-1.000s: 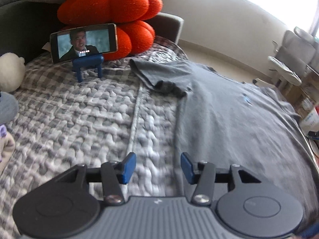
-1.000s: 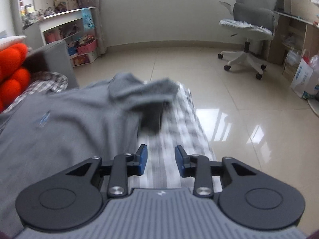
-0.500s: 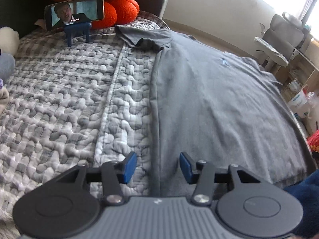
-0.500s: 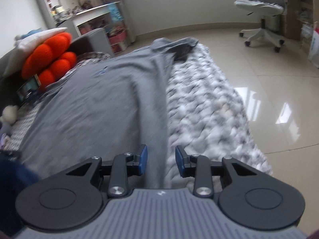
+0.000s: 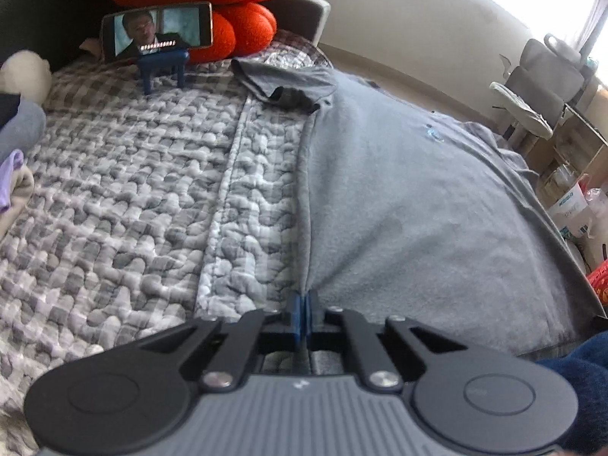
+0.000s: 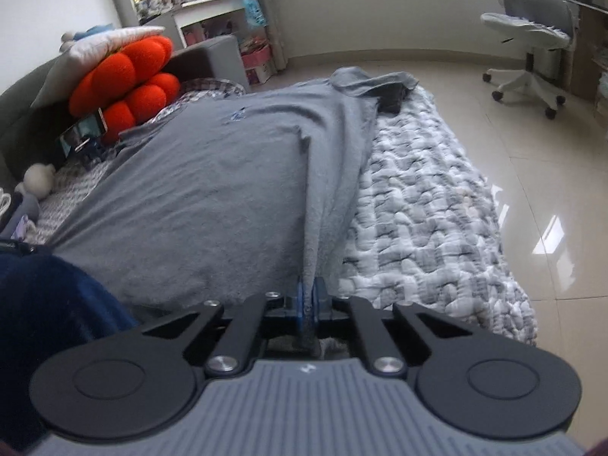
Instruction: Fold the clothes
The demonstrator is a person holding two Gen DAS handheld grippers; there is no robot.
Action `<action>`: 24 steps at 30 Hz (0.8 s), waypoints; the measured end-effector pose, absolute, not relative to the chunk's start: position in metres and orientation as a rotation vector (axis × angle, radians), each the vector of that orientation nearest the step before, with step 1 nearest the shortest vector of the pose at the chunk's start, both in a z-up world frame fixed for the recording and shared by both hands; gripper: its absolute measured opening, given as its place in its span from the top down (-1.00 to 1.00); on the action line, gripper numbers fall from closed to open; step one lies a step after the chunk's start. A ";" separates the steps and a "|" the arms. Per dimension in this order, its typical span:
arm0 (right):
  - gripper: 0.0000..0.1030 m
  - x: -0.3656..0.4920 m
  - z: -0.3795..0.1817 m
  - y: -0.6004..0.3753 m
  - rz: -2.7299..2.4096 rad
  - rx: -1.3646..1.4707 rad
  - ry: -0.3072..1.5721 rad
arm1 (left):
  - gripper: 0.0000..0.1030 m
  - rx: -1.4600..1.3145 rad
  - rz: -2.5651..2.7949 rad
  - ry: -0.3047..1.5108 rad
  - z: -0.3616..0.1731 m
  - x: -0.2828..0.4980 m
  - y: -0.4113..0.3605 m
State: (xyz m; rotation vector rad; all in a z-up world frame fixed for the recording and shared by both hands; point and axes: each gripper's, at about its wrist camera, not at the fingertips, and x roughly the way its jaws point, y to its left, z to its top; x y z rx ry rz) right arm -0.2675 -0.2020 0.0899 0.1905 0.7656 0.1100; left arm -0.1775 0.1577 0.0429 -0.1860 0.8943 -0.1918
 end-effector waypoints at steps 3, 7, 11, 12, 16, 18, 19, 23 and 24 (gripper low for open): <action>0.84 -0.265 0.083 -0.195 0.118 0.154 0.793 | 0.95 -0.189 -0.196 0.904 0.040 -0.177 0.158; 0.71 -0.266 0.080 -0.200 0.130 0.206 0.796 | 0.93 -0.193 -0.202 0.918 0.035 -0.176 0.158; 0.67 -0.269 0.074 -0.210 0.125 0.275 0.794 | 0.71 -0.196 -0.211 0.929 0.031 -0.176 0.158; 0.52 -0.270 0.073 -0.213 0.129 0.301 0.789 | 0.60 -0.197 -0.219 0.929 0.030 -0.176 0.157; 0.31 -0.278 0.067 -0.223 0.145 0.402 0.771 | 0.39 -0.172 -0.239 0.922 0.029 -0.179 0.150; 0.31 -0.282 0.063 -0.227 0.146 0.432 0.765 | 0.51 -0.134 -0.230 0.919 0.029 -0.180 0.146; 0.31 -0.284 0.061 -0.230 0.143 0.447 0.763 | 0.65 -0.115 -0.225 0.919 0.028 -0.179 0.144; 0.31 -0.288 0.053 -0.243 0.133 0.524 0.750 | 0.93 -0.113 -0.221 0.930 0.031 -0.179 0.145; 0.31 -0.289 0.053 -0.246 0.144 0.545 0.740 | 0.94 -0.124 -0.223 0.932 0.032 -0.179 0.147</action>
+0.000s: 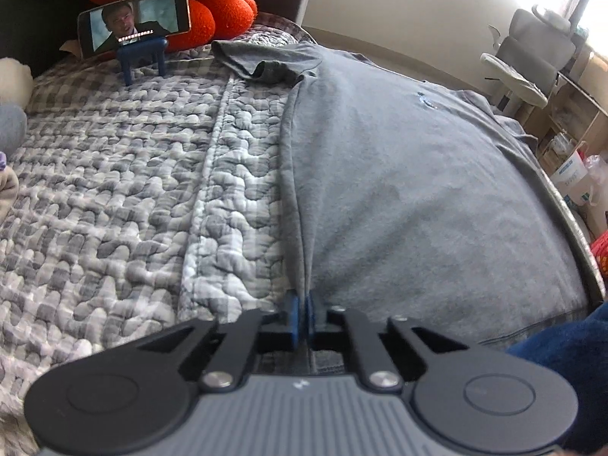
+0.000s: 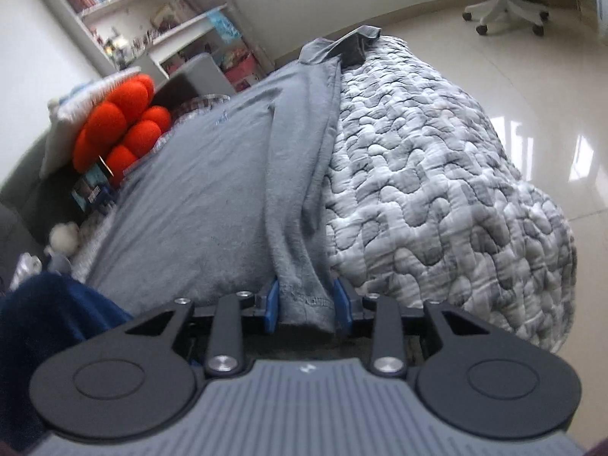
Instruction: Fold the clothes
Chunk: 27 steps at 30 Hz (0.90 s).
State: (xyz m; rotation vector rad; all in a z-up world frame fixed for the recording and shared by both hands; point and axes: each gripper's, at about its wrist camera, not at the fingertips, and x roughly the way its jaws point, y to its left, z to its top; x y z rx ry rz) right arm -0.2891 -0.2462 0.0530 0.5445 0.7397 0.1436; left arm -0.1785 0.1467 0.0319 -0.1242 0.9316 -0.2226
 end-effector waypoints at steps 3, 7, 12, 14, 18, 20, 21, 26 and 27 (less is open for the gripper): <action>0.31 -0.294 0.054 -0.254 0.177 0.593 0.701 | 0.95 -0.166 -0.225 0.939 0.034 -0.178 0.153; 0.30 -0.304 0.055 -0.267 0.202 0.642 0.659 | 0.95 -0.237 -0.214 0.948 0.032 -0.177 0.163; 0.27 -0.311 0.059 -0.248 0.159 0.385 0.701 | 0.84 -0.215 -0.241 0.952 0.030 -0.183 0.160; 0.27 -0.311 0.059 -0.240 0.151 0.310 0.702 | 0.65 -0.231 -0.255 0.954 0.031 -0.185 0.160; 0.26 -0.313 0.061 -0.224 0.135 0.159 0.702 | 0.40 -0.202 -0.266 0.946 0.028 -0.190 0.153; 0.26 -0.314 0.061 -0.216 0.127 0.084 0.702 | 0.40 -0.162 -0.258 0.942 0.028 -0.191 0.147; 0.26 -0.314 0.062 -0.212 0.123 0.047 0.701 | 0.42 -0.144 -0.254 0.938 0.028 -0.191 0.144; 0.97 -0.311 0.064 -0.223 0.096 0.140 0.673 | 0.92 -0.105 -0.225 0.945 0.029 -0.191 0.146; 0.97 -0.315 0.066 -0.232 0.083 0.215 0.659 | 0.95 -0.116 -0.229 0.948 0.031 -0.191 0.150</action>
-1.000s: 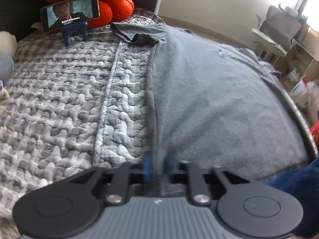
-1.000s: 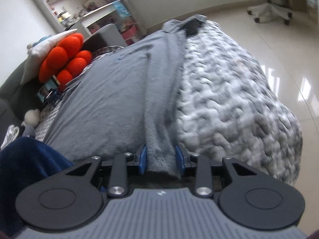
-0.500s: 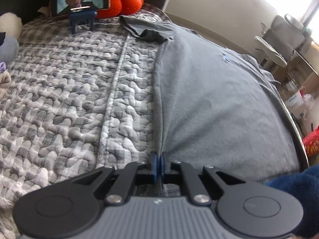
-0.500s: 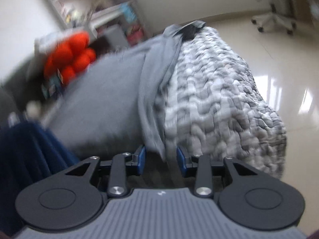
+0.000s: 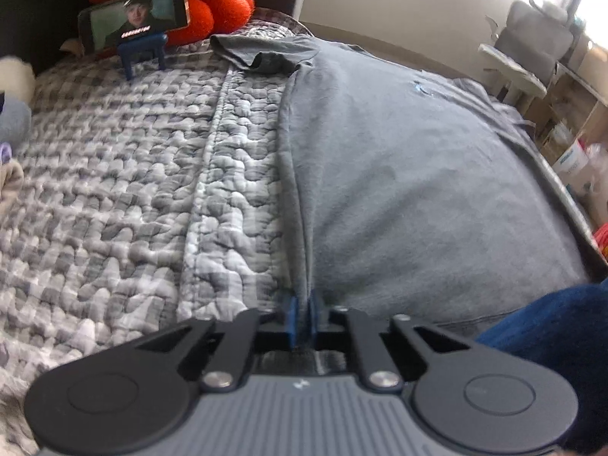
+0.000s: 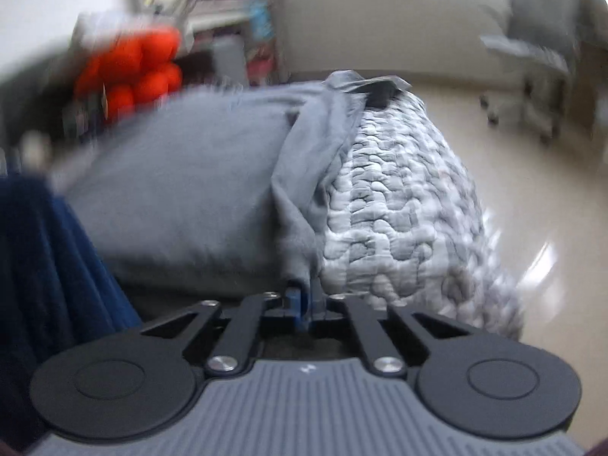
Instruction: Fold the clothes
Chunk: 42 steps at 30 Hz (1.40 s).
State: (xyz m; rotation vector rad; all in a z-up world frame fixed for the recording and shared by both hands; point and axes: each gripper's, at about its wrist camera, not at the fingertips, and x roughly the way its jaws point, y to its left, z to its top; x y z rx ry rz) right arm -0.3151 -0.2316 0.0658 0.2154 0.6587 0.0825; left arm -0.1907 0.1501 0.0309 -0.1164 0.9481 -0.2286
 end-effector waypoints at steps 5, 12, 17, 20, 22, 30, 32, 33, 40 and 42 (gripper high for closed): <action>0.99 -0.340 0.064 -0.268 0.037 0.487 0.592 | 0.95 -0.211 -0.249 0.938 0.034 -0.194 0.171; 0.96 -0.322 0.052 -0.237 -0.024 0.281 0.659 | 0.94 -0.201 -0.241 0.936 0.023 -0.192 0.166; 0.21 -0.324 0.062 -0.214 -0.072 -0.007 0.608 | 0.89 -0.182 -0.244 0.936 0.024 -0.192 0.165; -0.04 -0.321 0.063 -0.201 -0.078 -0.163 0.574 | 0.88 -0.181 -0.245 0.936 0.025 -0.192 0.165; -0.04 -0.317 0.062 -0.194 -0.050 -0.228 0.551 | 0.88 -0.180 -0.245 0.936 0.025 -0.192 0.164; 0.99 -0.307 0.061 -0.188 0.034 -0.300 0.476 | 0.89 -0.197 -0.248 0.944 0.026 -0.193 0.166; 0.99 -0.309 0.066 -0.213 0.016 -0.077 0.477 | 0.92 -0.212 -0.252 0.949 0.026 -0.192 0.168; 0.99 -0.311 0.068 -0.225 0.007 0.034 0.476 | 0.93 -0.227 -0.255 0.951 0.026 -0.192 0.171; 0.75 -0.316 0.054 -0.222 -0.041 -0.044 0.558 | 0.89 -0.224 -0.281 0.935 0.025 -0.195 0.173; 0.22 -0.316 0.058 -0.205 -0.047 -0.165 0.516 | 0.85 -0.201 -0.288 0.926 0.026 -0.196 0.171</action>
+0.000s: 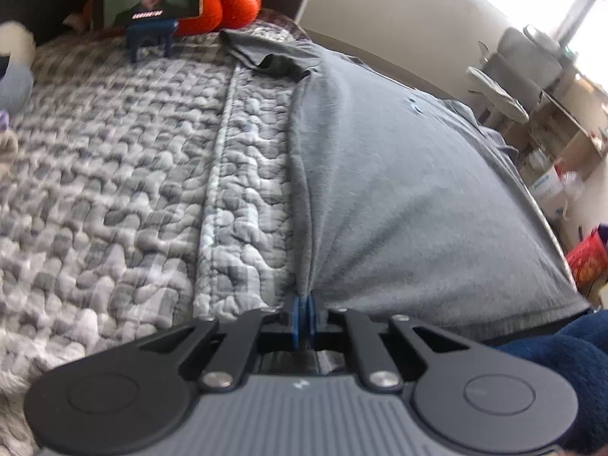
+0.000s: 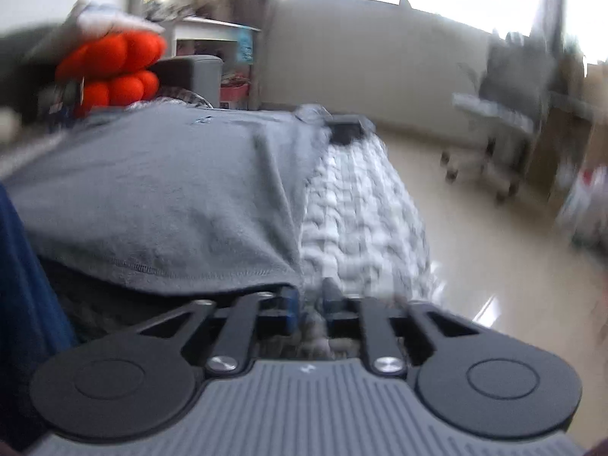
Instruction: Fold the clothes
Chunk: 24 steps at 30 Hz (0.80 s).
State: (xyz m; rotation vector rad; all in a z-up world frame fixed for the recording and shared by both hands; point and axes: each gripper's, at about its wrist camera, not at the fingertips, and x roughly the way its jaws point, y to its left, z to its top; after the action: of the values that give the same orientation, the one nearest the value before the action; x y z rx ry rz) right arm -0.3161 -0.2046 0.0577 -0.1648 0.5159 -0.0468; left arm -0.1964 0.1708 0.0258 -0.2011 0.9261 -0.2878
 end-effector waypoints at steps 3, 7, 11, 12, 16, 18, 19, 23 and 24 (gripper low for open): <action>-0.09 -0.323 0.060 -0.178 -0.019 -0.367 0.445 | 0.76 -0.166 -0.285 0.919 0.029 -0.201 0.169; -0.09 -0.325 0.052 -0.158 0.055 -0.565 0.417 | 0.58 -0.050 -0.277 0.876 0.038 -0.217 0.163; -0.09 -0.320 0.044 -0.151 0.088 -0.688 0.393 | 0.53 0.068 -0.303 0.819 0.050 -0.237 0.154; -0.09 -0.320 0.045 -0.150 0.080 -0.710 0.378 | 0.48 0.080 -0.326 0.810 0.052 -0.240 0.151; -0.09 -0.306 0.057 -0.168 -0.054 -0.548 0.407 | 0.40 0.144 -0.399 0.783 0.054 -0.242 0.135; -0.09 -0.303 0.066 -0.201 -0.116 -0.235 0.488 | 0.37 0.153 -0.434 0.782 0.051 -0.239 0.128; -0.09 -0.304 0.065 -0.220 -0.151 -0.083 0.522 | 0.37 0.156 -0.451 0.782 0.049 -0.237 0.126; -0.12 -0.313 0.053 -0.261 -0.222 0.212 0.593 | 0.37 0.203 -0.478 0.782 0.043 -0.237 0.117; -0.14 -0.314 0.053 -0.254 -0.213 0.155 0.598 | 0.37 0.213 -0.485 0.782 0.042 -0.237 0.116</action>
State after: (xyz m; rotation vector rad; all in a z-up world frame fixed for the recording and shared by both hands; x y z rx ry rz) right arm -0.3139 -0.2542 0.0531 0.1546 0.5978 -0.2126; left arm -0.2373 0.1163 0.0415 0.2132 0.7817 -0.4847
